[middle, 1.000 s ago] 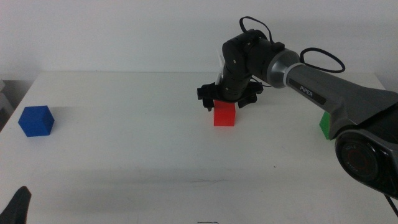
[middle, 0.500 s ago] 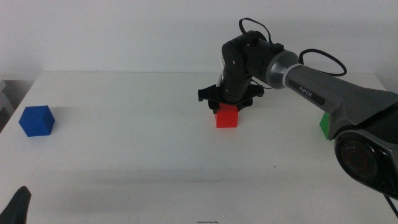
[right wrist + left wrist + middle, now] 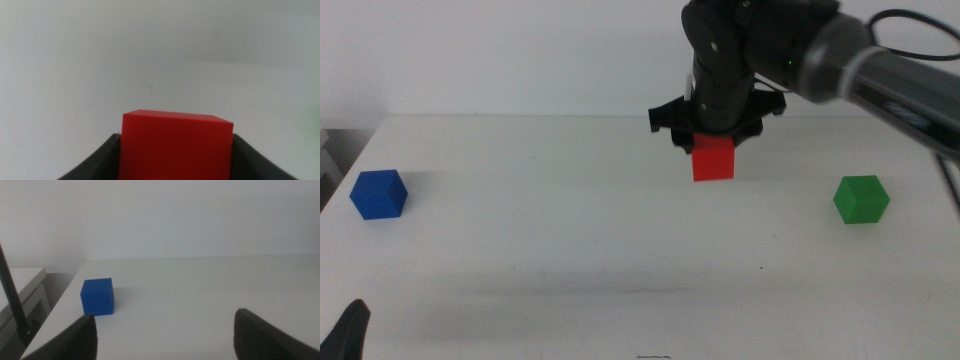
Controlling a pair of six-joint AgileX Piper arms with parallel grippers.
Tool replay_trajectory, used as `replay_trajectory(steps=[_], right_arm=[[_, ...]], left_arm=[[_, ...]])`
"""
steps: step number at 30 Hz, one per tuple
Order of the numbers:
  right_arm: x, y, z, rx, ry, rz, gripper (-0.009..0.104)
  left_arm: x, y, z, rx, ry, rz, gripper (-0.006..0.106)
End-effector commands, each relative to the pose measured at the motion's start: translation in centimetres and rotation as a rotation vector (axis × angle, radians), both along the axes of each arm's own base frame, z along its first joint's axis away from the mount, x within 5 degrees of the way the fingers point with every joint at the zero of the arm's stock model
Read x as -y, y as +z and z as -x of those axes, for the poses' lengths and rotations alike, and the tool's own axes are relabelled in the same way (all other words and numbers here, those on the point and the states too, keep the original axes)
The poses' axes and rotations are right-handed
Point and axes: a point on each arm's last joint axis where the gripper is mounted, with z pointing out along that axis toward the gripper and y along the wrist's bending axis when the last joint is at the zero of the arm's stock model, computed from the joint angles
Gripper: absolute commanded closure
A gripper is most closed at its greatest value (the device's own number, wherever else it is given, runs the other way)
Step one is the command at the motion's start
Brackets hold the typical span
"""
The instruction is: Stack red cubes first, then green, then blue cubes in a specific spot.
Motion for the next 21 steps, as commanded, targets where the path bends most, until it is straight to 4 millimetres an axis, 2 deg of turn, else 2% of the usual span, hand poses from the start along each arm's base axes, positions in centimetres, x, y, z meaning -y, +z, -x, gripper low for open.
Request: replay_trajectory(steps=[1,2,3,7,15,21], right_arm=[[-0.4,4.2,3.5,0.149,0.012,-0.101,0.096],[-1.4,3.3,5.6,0.167,0.022,-0.175,0.096],[-1.8,2.5,6.5,0.174,0.026,-0.207,0.096],[-3.0,-1.2,8.5,0.17,-0.004,-0.207,0.096],[-4.8,-5.9,8.2,0.141,-0.077,-0.188,0.096],[-5.6,-7.3,8.3,0.117,-0.056,-0.176,0.096]], left_arm=[[0.0,0.9,0.2,0.096,-0.003,0.014,0.007],[0.0,0.9,0.2,0.096,-0.003,0.014,0.007],[0.0,0.9,0.2,0.096,-0.003,0.014,0.007],[0.0,0.9,0.2,0.096,-0.003,0.014,0.007],[0.0,0.9,0.2,0.096,-0.003,0.014,0.007],[0.0,0.9,0.2,0.096,-0.003,0.014,0.007]])
